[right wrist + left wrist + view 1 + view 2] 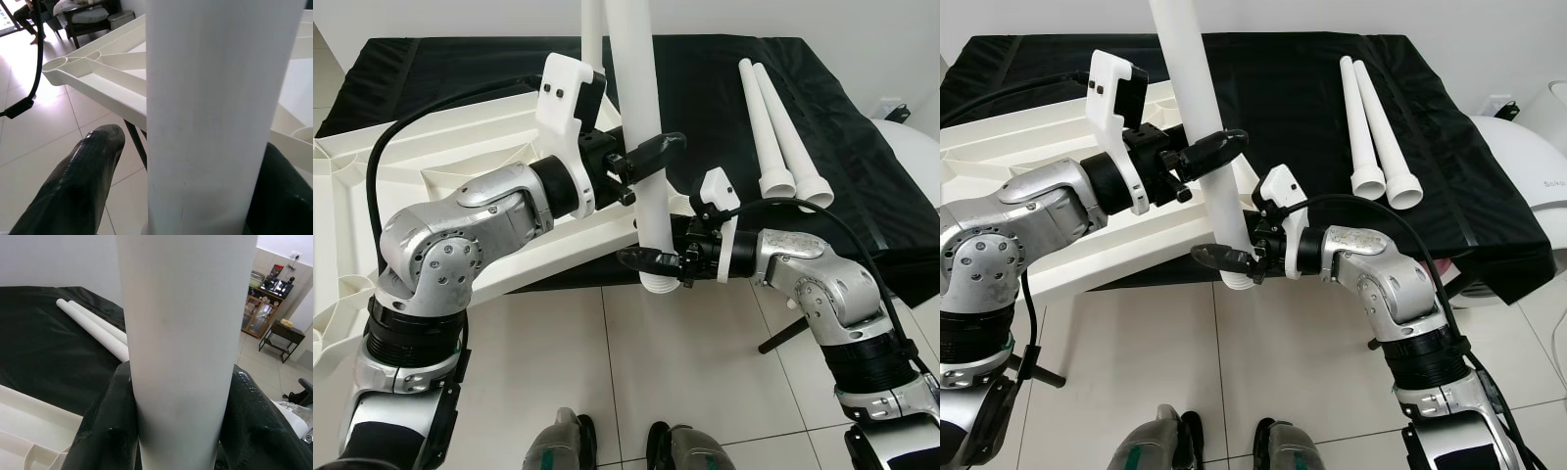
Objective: Building children table
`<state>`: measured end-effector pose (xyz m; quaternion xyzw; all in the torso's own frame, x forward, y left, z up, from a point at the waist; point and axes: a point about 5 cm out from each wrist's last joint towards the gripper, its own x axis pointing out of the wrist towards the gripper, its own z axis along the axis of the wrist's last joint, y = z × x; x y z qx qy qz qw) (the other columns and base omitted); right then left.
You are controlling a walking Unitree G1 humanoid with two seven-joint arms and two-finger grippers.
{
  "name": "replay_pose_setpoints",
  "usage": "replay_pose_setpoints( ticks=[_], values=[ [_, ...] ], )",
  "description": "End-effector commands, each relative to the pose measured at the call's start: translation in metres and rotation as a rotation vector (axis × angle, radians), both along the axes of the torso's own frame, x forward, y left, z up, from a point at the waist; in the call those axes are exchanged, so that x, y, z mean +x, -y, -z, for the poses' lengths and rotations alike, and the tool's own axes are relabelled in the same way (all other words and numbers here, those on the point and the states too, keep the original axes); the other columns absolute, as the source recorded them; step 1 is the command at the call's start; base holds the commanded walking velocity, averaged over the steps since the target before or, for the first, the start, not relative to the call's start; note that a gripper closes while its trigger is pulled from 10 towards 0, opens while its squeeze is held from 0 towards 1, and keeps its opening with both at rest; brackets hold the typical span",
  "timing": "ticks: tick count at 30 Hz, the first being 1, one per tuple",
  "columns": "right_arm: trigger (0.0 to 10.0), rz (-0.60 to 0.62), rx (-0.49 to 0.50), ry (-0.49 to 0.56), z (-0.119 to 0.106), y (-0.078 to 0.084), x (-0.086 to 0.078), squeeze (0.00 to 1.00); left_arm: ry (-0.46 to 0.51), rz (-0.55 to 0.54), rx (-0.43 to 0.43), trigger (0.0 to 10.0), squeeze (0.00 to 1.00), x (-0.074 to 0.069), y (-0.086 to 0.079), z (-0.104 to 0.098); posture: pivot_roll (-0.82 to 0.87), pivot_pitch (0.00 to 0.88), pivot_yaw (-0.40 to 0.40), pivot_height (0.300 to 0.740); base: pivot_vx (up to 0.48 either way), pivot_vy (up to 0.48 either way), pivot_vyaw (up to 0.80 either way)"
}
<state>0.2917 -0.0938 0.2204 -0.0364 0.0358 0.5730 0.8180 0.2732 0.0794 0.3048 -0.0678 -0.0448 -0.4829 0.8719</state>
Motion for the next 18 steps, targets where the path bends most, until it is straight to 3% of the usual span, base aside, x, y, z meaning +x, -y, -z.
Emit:
replay_pose_setpoints(
  ticks=[1, 12, 13, 17, 18],
  values=[
    [10.0, -0.001, 0.006, 0.012, -0.0007, -0.0006, -0.0024, 0.00, 0.050, 0.210, -0.003, 10.0, 0.00, -0.0117, 0.0075, -0.0033, -0.04, 0.142, -0.024, 0.740, 0.000, 0.000, 0.00],
    [10.0, 0.022, 0.030, 0.026, -0.0083, 0.0023, 0.0013, 0.00, 0.030, 0.234, 0.007, 10.0, 0.00, -0.0153, 0.0106, 0.0025, -0.04, 0.149, -0.025, 0.740, 0.000, 0.000, 0.00],
    [7.1, 0.028, 0.032, 0.026, -0.0093, 0.0030, 0.0023, 0.00, 0.031, 0.237, 0.008, 10.0, 0.00, -0.0154, 0.0107, 0.0026, -0.04, 0.149, -0.025, 0.740, 0.000, 0.000, 0.00],
    [6.5, 0.035, 0.030, 0.023, -0.0096, 0.0040, 0.0032, 0.00, 0.032, 0.239, 0.009, 10.0, 0.00, -0.0154, 0.0108, 0.0025, -0.04, 0.151, -0.026, 0.740, 0.000, 0.000, 0.00],
    [0.0, 0.030, 0.023, 0.019, -0.0086, 0.0045, 0.0024, 0.00, 0.034, 0.238, 0.009, 10.0, 0.00, -0.0153, 0.0107, 0.0019, -0.04, 0.152, -0.025, 0.740, 0.000, 0.000, 0.00]
  ],
)
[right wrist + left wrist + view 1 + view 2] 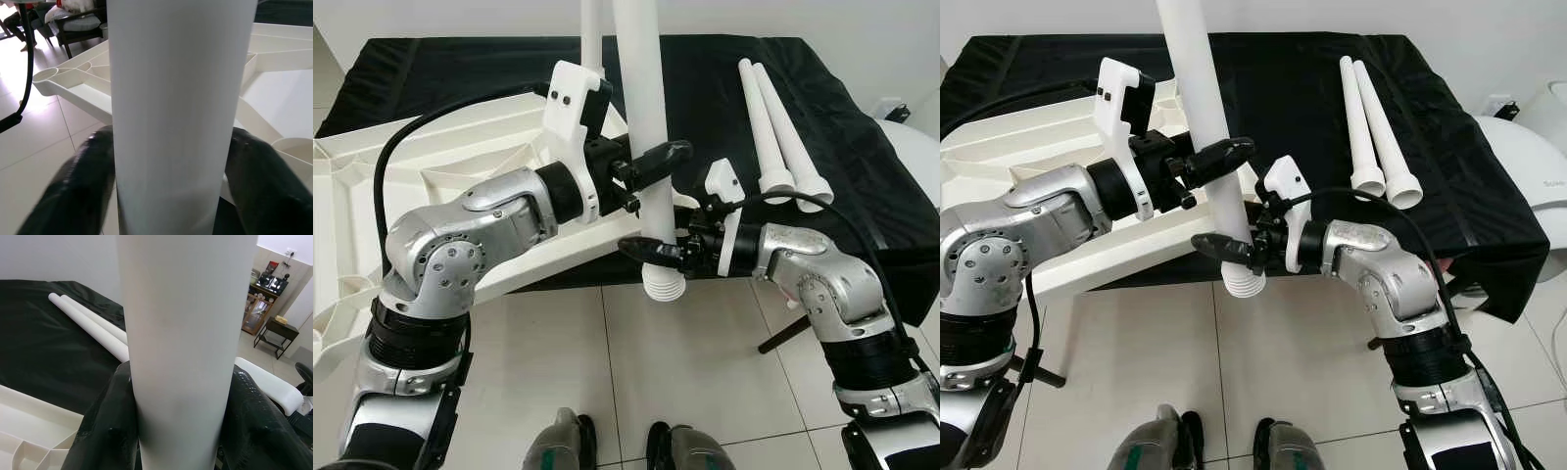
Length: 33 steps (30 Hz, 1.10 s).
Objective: Building children table
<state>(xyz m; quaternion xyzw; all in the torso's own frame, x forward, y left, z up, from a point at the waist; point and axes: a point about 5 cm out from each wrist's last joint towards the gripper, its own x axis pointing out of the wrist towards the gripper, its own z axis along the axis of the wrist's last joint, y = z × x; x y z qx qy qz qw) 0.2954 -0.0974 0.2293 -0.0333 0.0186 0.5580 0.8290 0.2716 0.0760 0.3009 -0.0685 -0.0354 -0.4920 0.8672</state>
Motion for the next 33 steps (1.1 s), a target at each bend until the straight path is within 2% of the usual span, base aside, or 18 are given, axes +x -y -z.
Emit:
replay_pose_setpoints(
  ticks=[1, 17, 18, 23, 24, 31, 32, 33],
  values=[
    [10.0, -0.007, -0.010, -0.014, 0.002, 0.002, -0.002, 0.00, 0.051, 0.216, -0.002, 10.0, 0.00, -0.013, 0.007, -0.003, -0.04, 0.152, -0.025, 0.740, 0.000, 0.000, 0.00],
    [10.0, -0.025, -0.062, -0.063, 0.012, 0.003, -0.004, 0.00, 0.076, 0.224, 0.004, 10.0, 0.00, -0.014, 0.007, -0.008, -0.04, 0.158, -0.022, 0.740, 0.000, 0.000, 0.00],
    [0.0, -0.027, -0.064, -0.067, 0.012, 0.003, -0.005, 0.00, 0.076, 0.226, 0.003, 10.0, 0.00, -0.014, 0.007, -0.009, -0.04, 0.158, -0.022, 0.740, 0.000, 0.000, 0.00],
    [0.1, -0.026, -0.067, -0.068, 0.012, 0.003, -0.004, 0.00, 0.077, 0.230, 0.003, 10.0, 0.00, -0.015, 0.008, -0.009, -0.04, 0.158, -0.022, 0.740, 0.000, 0.000, 0.00],
    [10.0, -0.034, -0.070, -0.059, 0.011, 0.003, -0.005, 0.00, 0.078, 0.232, 0.005, 10.0, 0.00, -0.016, 0.008, -0.009, -0.04, 0.158, -0.022, 0.740, 0.000, 0.000, 0.00],
    [10.0, -0.023, -0.073, -0.056, 0.011, 0.003, -0.003, 0.00, 0.078, 0.240, 0.003, 10.0, 0.00, -0.017, 0.010, -0.009, -0.04, 0.158, -0.022, 0.740, 0.000, 0.000, 0.00],
    [8.0, -0.020, -0.070, -0.061, 0.011, 0.003, -0.003, 0.00, 0.079, 0.242, 0.002, 10.0, 0.00, -0.018, 0.010, -0.009, -0.04, 0.158, -0.022, 0.740, 0.000, 0.000, 0.00],
    [8.0, -0.020, -0.070, -0.061, 0.011, 0.003, -0.003, 0.00, 0.079, 0.242, 0.002, 10.0, 0.00, -0.018, 0.010, -0.009, -0.04, 0.158, -0.022, 0.740, 0.000, 0.000, 0.00]
  ],
)
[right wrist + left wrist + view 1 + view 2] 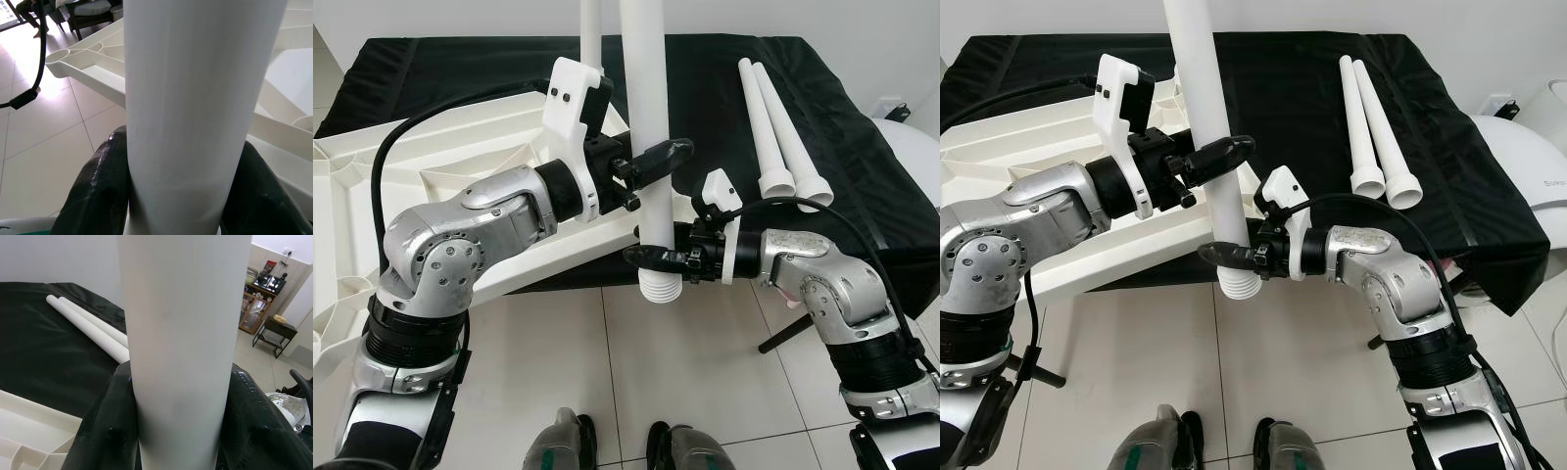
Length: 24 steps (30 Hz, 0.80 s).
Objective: Building children table
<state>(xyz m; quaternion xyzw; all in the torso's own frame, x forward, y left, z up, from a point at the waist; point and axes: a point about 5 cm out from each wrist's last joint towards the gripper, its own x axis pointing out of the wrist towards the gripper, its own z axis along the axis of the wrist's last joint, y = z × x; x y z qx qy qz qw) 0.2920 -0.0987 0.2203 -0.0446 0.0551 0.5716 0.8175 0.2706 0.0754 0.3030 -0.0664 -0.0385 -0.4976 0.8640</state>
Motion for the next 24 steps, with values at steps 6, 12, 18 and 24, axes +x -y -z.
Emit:
replay_pose_setpoints(
  ticks=[6, 12, 18, 24],
  values=[
    [10.0, 0.026, -0.010, -0.010, 0.0031, 0.0013, 0.0028, 0.00, 0.081, 0.224, 0.004, 10.0, 0.00, -0.0174, 0.0114, -0.0087, -0.04, 0.152, -0.025, 0.740, 0.000, 0.000, 0.00],
    [10.0, 0.031, -0.015, 0.001, 0.0030, 0.0010, 0.0040, 0.00, 0.087, 0.222, 0.001, 10.0, 0.00, -0.0183, 0.0126, -0.0089, -0.04, 0.152, -0.025, 0.740, 0.000, 0.000, 0.00],
    [10.0, 0.032, -0.017, 0.003, 0.0036, 0.0004, 0.0048, 0.00, 0.066, 0.229, -0.024, 10.0, 1.00, -0.0176, 0.0117, -0.0103, -0.04, 0.144, -0.025, 0.740, 0.000, 0.000, 0.00],
    [10.0, 0.032, -0.018, 0.007, 0.0041, -0.0003, 0.0051, 0.00, 0.068, 0.234, -0.025, 10.0, 1.00, -0.0182, 0.0116, -0.0118, -0.04, 0.138, -0.024, 0.740, 0.000, 0.000, 0.00]
  ],
)
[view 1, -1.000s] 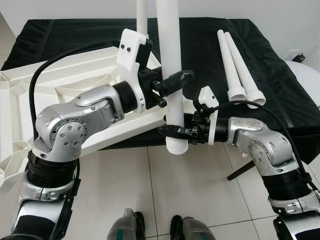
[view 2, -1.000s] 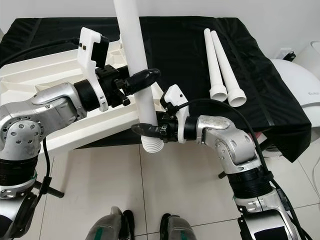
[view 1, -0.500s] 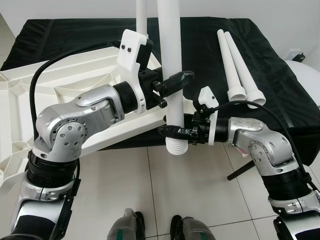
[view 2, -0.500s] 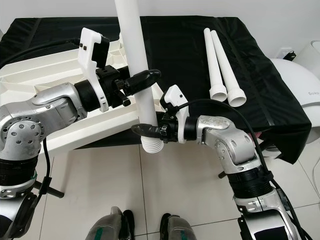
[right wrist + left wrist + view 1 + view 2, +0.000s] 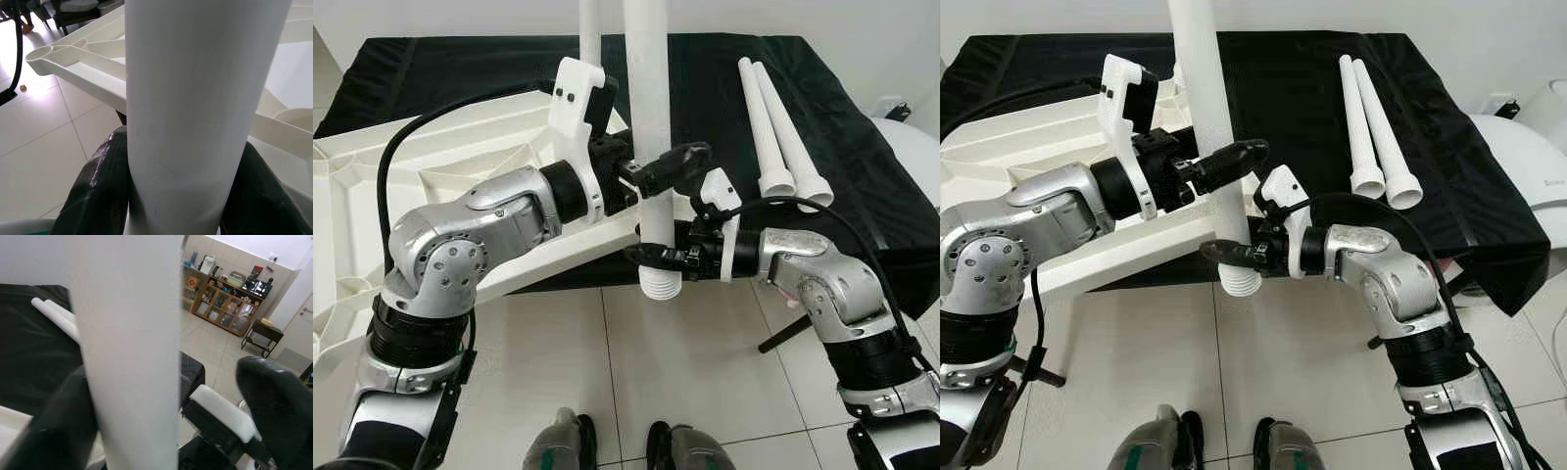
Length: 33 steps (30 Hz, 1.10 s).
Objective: Building children table
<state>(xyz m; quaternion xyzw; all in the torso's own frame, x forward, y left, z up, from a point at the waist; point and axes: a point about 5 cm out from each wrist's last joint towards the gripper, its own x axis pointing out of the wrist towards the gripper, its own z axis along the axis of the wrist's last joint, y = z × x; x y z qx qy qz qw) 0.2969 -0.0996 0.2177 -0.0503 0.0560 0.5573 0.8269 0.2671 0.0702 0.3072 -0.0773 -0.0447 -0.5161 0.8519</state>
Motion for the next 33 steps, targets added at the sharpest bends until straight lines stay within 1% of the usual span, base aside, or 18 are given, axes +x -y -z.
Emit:
replay_pose_setpoints(
  ticks=[1, 4, 5, 6, 7, 9, 12, 14, 15, 20, 21, 22, 26, 29, 30, 31, 33],
  values=[
    [10.0, -0.001, -0.002, 0.003, 0.001, -0.002, 0.000, 0.00, 0.062, 0.196, -0.001, 10.0, 1.00, -0.015, 0.007, -0.008, -0.04, 0.138, -0.024, 0.740, 0.000, 0.000, 0.00],
    [10.0, 0.001, 0.010, 0.006, 0.001, -0.002, 0.001, 0.00, 0.045, 0.183, 0.022, 10.0, 1.00, -0.013, 0.008, -0.004, -0.04, 0.133, -0.020, 0.740, 0.000, 0.000, 0.00],
    [10.0, 0.002, 0.017, 0.014, 0.000, -0.003, 0.001, 0.00, 0.028, 0.170, 0.028, 10.0, 0.00, -0.011, 0.008, -0.001, -0.04, 0.134, -0.017, 0.740, 0.000, 0.000, 0.00],
    [10.0, 0.002, 0.017, 0.014, 0.000, -0.003, 0.001, 0.00, 0.028, 0.170, 0.028, 10.0, 0.00, -0.011, 0.008, -0.001, -0.04, 0.134, -0.017, 0.740, 0.000, 0.000, 0.00],
    [10.0, -0.005, 0.041, 0.023, -0.003, -0.003, 0.000, 0.00, -0.008, 0.163, 0.043, 10.0, 0.00, -0.008, 0.007, 0.006, -0.04, 0.134, -0.017, 0.740, 0.000, 0.000, 0.00],
    [10.0, -0.005, 0.041, 0.023, -0.003, -0.003, 0.000, 0.00, -0.008, 0.163, 0.043, 10.0, 0.00, -0.008, 0.007, 0.006, -0.04, 0.134, -0.017, 0.740, 0.000, 0.000, 0.00],
    [10.0, 0.003, 0.076, 0.044, -0.009, -0.003, 0.001, 0.00, -0.043, 0.121, 0.081, 10.0, 0.00, -0.003, 0.007, 0.019, -0.04, 0.138, -0.012, 0.740, 0.000, 0.000, 0.00],
    [10.0, 0.003, 0.076, 0.044, -0.009, -0.003, 0.001, 0.00, -0.043, 0.121, 0.081, 10.0, 0.00, -0.003, 0.007, 0.019, -0.04, 0.138, -0.012, 0.740, 0.000, 0.000, 0.00],
    [10.0, 0.011, 0.092, 0.052, -0.011, -0.003, 0.003, 0.00, -0.060, 0.111, 0.093, 10.0, 0.00, -0.002, 0.006, 0.024, -0.04, 0.141, -0.010, 0.740, 0.000, 0.000, 0.00],
    [10.0, 0.025, 0.120, 0.070, -0.016, -0.002, 0.006, 0.00, -0.083, 0.088, 0.106, 10.0, 0.00, 0.001, 0.002, 0.030, -0.04, 0.141, -0.008, 0.740, 0.000, 0.000, 0.00],
    [10.0, 0.025, 0.120, 0.070, -0.016, -0.002, 0.006, 0.00, -0.083, 0.088, 0.106, 10.0, 0.00, 0.001, 0.002, 0.030, -0.04, 0.141, -0.008, 0.740, 0.000, 0.000, 0.00],
    [10.0, 0.034, 0.136, 0.078, -0.019, -0.001, 0.007, 0.00, -0.088, 0.063, 0.104, 10.0, 0.00, 0.004, -0.003, 0.031, -0.04, 0.142, -0.006, 0.740, 0.000, 0.000, 0.00],
    [10.0, 0.045, 0.143, 0.084, -0.020, 0.002, 0.008, 0.00, -0.084, 0.045, 0.105, 10.0, 0.00, 0.006, -0.008, 0.029, -0.04, 0.142, -0.006, 0.740, 0.000, 0.000, 0.00],
    [10.0, 0.056, 0.147, 0.095, -0.022, 0.006, 0.009, 0.00, -0.077, 0.014, 0.108, 10.0, 0.00, 0.010, -0.018, 0.027, -0.04, 0.146, -0.006, 0.740, 0.000, 0.000, 0.00],
    [10.0, 0.056, 0.147, 0.095, -0.022, 0.006, 0.009, 0.00, -0.077, 0.014, 0.108, 10.0, 0.00, 0.010, -0.018, 0.027, -0.04, 0.146, -0.006, 0.740, 0.000, 0.000, 0.00],
    [10.0, 0.065, 0.147, 0.100, -0.022, 0.008, 0.010, 0.00, -0.074, -0.006, 0.109, 10.0, 0.00, 0.013, -0.024, 0.025, -0.04, 0.146, -0.006, 0.740, 0.000, 0.000, 0.00],
    [10.0, 0.065, 0.147, 0.100, -0.022, 0.008, 0.010, 0.00, -0.074, -0.006, 0.109, 10.0, 0.00, 0.013, -0.024, 0.025, -0.04, 0.146, -0.006, 0.740, 0.000, 0.000, 0.00]
  ],
)
